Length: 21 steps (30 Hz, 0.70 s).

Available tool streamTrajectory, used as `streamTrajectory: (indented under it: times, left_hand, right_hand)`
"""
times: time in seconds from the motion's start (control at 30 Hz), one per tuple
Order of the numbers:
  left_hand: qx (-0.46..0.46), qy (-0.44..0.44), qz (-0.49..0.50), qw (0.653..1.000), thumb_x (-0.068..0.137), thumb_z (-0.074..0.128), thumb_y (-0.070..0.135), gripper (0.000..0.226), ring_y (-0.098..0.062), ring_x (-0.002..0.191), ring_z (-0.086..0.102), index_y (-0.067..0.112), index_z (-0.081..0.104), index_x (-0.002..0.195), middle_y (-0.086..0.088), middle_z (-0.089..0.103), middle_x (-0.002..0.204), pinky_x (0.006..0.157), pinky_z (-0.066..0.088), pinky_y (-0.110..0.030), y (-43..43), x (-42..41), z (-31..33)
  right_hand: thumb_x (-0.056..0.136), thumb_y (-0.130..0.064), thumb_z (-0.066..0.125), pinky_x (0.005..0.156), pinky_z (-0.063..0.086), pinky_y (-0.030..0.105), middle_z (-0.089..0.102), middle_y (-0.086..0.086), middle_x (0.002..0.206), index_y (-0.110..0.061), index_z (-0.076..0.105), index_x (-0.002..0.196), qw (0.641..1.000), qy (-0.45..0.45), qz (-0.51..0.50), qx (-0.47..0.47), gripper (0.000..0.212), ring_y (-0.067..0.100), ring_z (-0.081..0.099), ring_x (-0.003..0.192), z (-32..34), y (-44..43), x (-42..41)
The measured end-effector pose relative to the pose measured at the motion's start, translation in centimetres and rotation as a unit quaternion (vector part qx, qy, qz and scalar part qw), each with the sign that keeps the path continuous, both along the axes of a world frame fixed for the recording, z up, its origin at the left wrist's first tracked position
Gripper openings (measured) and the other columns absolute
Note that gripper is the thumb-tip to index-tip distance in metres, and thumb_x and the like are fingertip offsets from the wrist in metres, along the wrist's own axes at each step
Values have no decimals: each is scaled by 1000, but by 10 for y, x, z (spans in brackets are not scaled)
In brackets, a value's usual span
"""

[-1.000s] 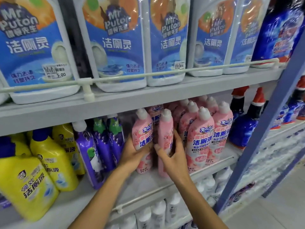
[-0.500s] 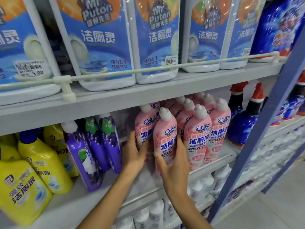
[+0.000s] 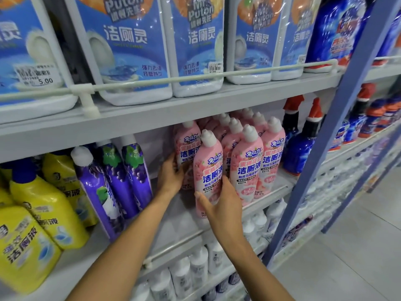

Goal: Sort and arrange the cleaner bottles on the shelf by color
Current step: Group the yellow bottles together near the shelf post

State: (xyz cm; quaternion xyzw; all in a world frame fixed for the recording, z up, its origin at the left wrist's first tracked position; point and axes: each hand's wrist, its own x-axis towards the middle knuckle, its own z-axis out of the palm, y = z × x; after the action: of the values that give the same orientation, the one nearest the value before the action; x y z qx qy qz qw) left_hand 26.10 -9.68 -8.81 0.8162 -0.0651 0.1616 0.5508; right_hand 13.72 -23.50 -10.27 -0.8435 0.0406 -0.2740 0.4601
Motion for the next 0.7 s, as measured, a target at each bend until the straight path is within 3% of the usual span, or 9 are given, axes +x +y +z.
streamTrajectory:
  times: [0.17,0.3,0.37,0.43,0.47,0.53,0.63,0.7]
  left_hand:
    - [-14,-2,14,1000,91,74,9,27,-7,73,65,7,69,118,-4,74,94,60,44,-2,-3,0,-2]
    - [-36,6,13,999,90,73,7,23,-9,78,68,8,70,113,-8,78,97,67,50,-15,-2,2,-6]
    - [-60,26,7,998,89,72,8,21,-13,80,71,11,71,109,-5,79,95,72,53,-24,-3,4,-8]
    - [-93,42,8,995,88,69,11,12,-17,78,71,15,71,99,2,77,84,74,53,-30,-4,4,-8]
    - [-114,48,9,992,88,68,16,4,-15,74,68,18,70,91,6,74,78,74,52,-31,-3,4,-8]
    - [-157,67,4,985,91,67,26,11,-15,73,65,22,69,81,6,73,74,75,54,-38,0,6,-10]
    - [-200,96,-26,975,85,64,55,32,-27,86,69,24,72,85,-16,76,92,78,58,-49,3,9,-15]
    - [-220,122,-26,968,77,62,72,50,-26,81,64,23,70,83,-26,72,96,70,51,-45,4,10,-20]
  right_hand:
    - [80,-44,83,64,27,19,65,-6,89,-13,57,108,997,38,-29,-56,48,14,56,77,6,-1,0]
    - [79,-45,84,69,39,26,69,1,100,-12,58,112,996,62,-36,-47,53,21,65,90,10,4,5]
    - [80,-49,82,81,49,36,65,6,111,-10,55,118,995,71,-45,-45,61,27,63,102,9,10,9]
    - [82,-52,79,90,49,41,60,8,119,-9,52,123,993,93,-53,-44,65,31,59,110,11,16,13]
    - [82,-52,78,92,47,41,58,9,122,-8,51,124,993,99,-55,-44,66,31,57,113,13,19,16]
    - [83,-51,77,93,46,41,58,11,125,-7,50,127,991,111,-57,-40,67,33,57,117,18,23,23]
    - [85,-51,76,90,47,43,59,14,125,-6,50,126,989,125,-63,-45,67,37,60,115,25,29,32]
    - [85,-53,75,84,49,44,61,16,122,-5,50,123,989,122,-69,-56,66,40,63,110,27,32,36]
